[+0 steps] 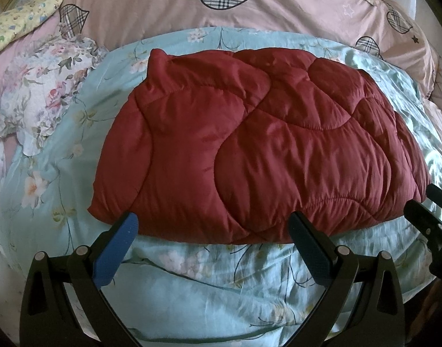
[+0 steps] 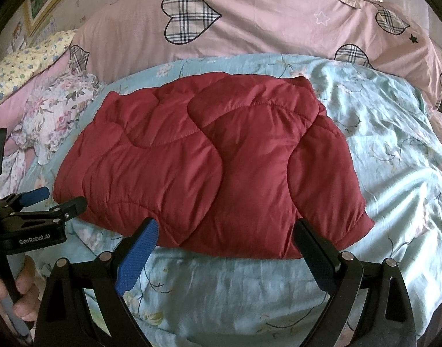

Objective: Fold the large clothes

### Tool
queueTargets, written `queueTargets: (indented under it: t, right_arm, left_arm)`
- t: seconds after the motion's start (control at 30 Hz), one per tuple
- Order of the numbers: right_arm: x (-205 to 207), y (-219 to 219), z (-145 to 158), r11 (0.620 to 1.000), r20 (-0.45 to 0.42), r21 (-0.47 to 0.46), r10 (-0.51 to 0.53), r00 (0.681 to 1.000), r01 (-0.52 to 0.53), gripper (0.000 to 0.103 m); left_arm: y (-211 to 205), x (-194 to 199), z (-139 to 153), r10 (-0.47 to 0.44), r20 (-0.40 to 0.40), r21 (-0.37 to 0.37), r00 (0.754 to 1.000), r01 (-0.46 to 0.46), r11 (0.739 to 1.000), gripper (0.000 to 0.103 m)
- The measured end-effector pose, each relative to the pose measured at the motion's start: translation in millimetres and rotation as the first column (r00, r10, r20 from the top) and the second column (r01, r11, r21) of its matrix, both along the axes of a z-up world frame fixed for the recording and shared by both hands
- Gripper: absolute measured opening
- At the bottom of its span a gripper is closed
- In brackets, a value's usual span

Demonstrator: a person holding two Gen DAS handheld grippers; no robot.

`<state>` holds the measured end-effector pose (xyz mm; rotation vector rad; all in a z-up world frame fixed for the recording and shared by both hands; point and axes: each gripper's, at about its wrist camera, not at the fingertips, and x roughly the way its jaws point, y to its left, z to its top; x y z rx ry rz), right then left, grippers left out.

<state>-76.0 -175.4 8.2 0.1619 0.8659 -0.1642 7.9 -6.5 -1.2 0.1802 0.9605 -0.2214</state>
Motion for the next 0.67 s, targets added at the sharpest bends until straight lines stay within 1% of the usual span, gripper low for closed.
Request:
queueTargets:
  t: [0.37,0.5,0.6,0.67]
  right_arm:
    - [0.2,-2.0,-2.5,1.0,-0.004,0.009,-0.003,1.0,0.003,0.095]
    - [0.5,-2.4,-3.4,1.0,-0.003,0.015,0.001,1.0,-0.001,0.096]
    - [0.1,-3.4,-3.9,1.0,-0.001,0.021,0.003,1.0,-0.003,0.096]
    - [-0.6,-2.8,-3.9,1.0,0.001,0.024,0.006,1.0,-0.006,0.096]
  left_arm:
    - [-0.9,1.2,-1.8,-0.001,-0.002,0.002,1.0,0.001,1.0,0.103]
    - [-0.3,0.8,-2.7,-0.004,-0.008,-0.011,1.0,0.004,1.0,0.103]
    - [-2.1,-2.0,-2.2,-0.015,0.012,-0.001,1.0,0.015,1.0,0.103]
    - [-3.9,-4.9,-1.6,-0.026,0.015,-0.009,1.0,0.027,1.0,0.103]
